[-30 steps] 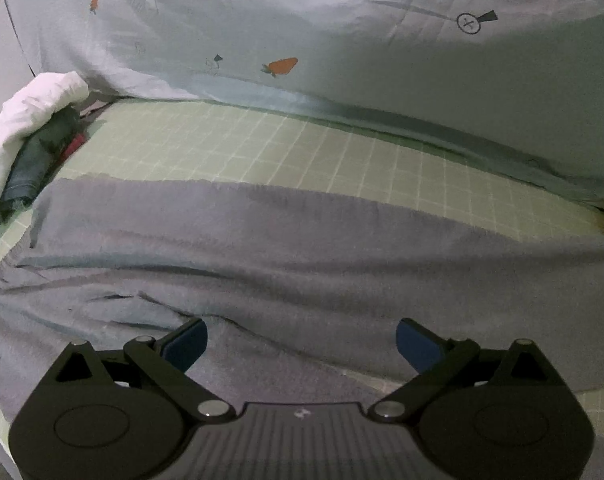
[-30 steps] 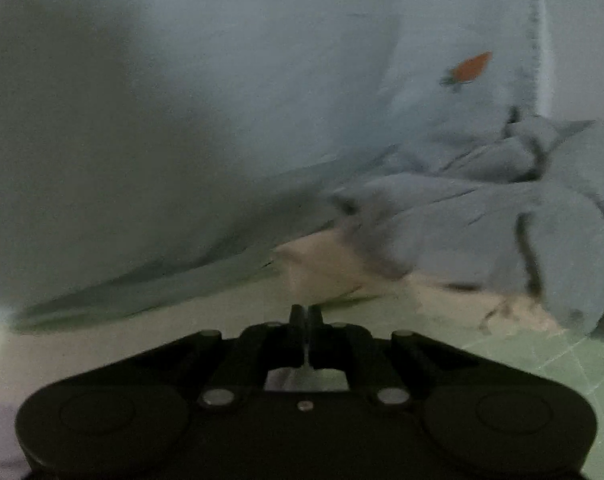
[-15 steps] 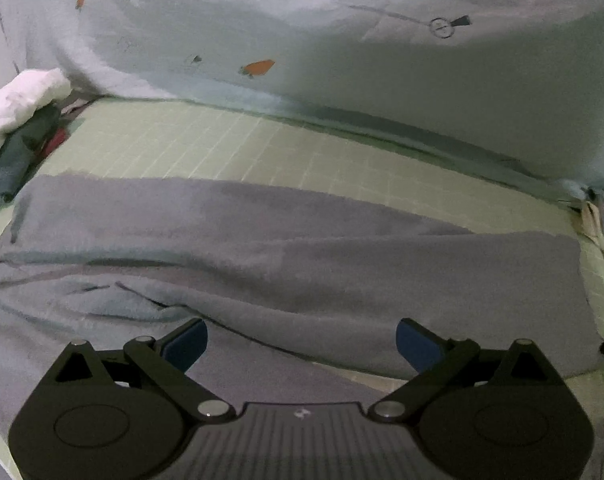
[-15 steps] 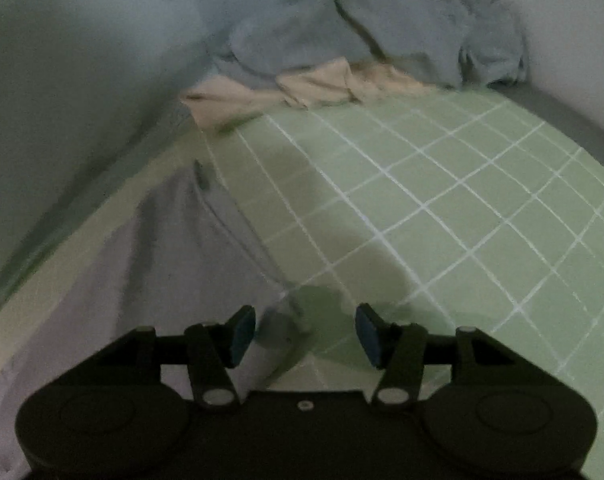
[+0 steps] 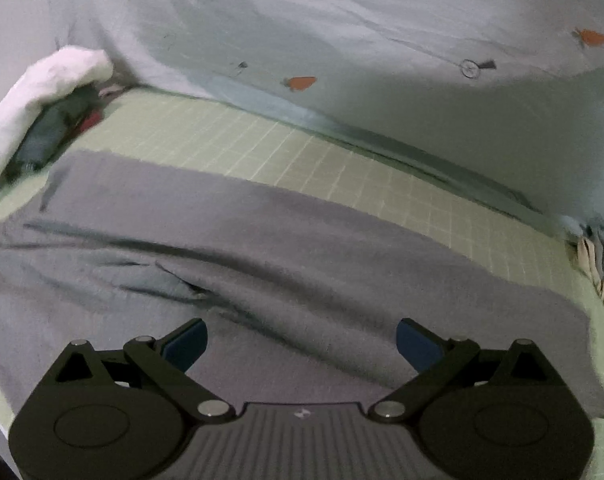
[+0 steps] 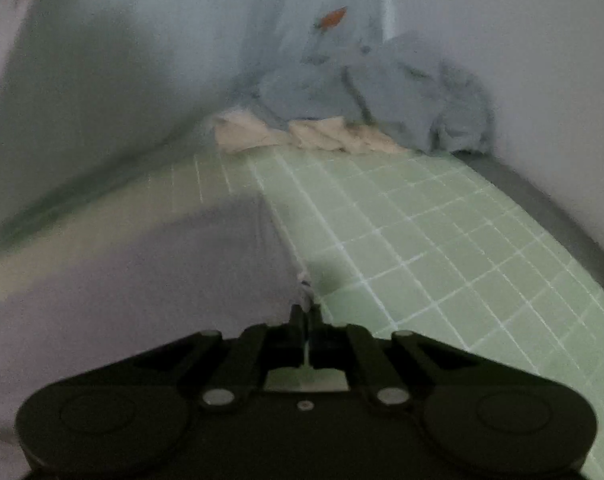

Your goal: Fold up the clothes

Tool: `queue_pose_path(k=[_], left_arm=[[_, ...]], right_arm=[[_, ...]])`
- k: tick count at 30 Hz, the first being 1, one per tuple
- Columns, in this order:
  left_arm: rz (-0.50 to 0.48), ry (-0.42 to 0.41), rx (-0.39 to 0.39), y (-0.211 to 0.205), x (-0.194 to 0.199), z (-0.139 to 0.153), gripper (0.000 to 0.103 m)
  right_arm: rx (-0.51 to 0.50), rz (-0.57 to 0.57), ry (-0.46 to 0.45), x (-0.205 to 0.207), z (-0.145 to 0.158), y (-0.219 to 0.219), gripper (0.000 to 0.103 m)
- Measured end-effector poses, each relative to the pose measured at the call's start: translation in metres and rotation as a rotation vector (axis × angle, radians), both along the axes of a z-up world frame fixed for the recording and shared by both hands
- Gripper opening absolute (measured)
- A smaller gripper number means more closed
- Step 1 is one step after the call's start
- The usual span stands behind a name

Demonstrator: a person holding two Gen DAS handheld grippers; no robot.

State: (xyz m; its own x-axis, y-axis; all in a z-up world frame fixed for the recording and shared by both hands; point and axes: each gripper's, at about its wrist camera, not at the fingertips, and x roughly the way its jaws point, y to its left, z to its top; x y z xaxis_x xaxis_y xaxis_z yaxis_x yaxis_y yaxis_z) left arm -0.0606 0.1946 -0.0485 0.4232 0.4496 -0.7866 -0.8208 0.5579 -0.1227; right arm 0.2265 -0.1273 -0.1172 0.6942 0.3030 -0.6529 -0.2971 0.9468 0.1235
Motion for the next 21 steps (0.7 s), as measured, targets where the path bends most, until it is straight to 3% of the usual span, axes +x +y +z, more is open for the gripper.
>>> queue_pose_path(k=[2,3,5,6,7,8,10,12,16,21], left_arm=[[0.01,-0.019,0.006,0.001,-0.005,0.004,0.1],[0.013,-0.024,0.01,0.002,-0.007,0.004,0.1],[0.015,-0.032,0.007,0.004,-0.01,0.005,0.1],[0.016,-0.037,0.005,0.004,-0.012,0.005,0.1],[0.023,-0.039,0.007,0.004,-0.015,0.005,0.1],[0.031,-0.04,0.009,0.004,-0.017,0.005,0.1],[0.046,-0.036,0.001,0.005,-0.022,0.002,0.1],[0.06,-0.023,-0.024,0.007,-0.026,-0.005,0.1],[0.07,-0.002,-0.032,0.009,-0.028,-0.012,0.1],[0.08,0.024,-0.048,0.014,-0.028,-0.021,0.1]], right_arm=[[-0.023,0.034,-0.092,-0.015,0.01,-0.003,0.002],[-0.051,0.028,-0.047,-0.009,-0.002,-0.003,0.002],[-0.11,-0.026,0.159,0.009,-0.034,-0.009,0.003],[-0.078,-0.057,0.178,0.008,-0.037,-0.015,0.004],[-0.053,-0.084,0.188,0.006,-0.038,-0.021,0.012],[-0.061,-0.091,0.158,0.002,-0.033,-0.021,0.033],[-0.121,-0.089,0.088,-0.003,-0.027,-0.015,0.062],[-0.13,-0.063,0.049,0.0,-0.021,-0.006,0.061],[-0.127,0.014,0.009,0.01,-0.014,0.02,0.071],[-0.12,0.097,-0.002,0.028,-0.009,0.059,0.077]])
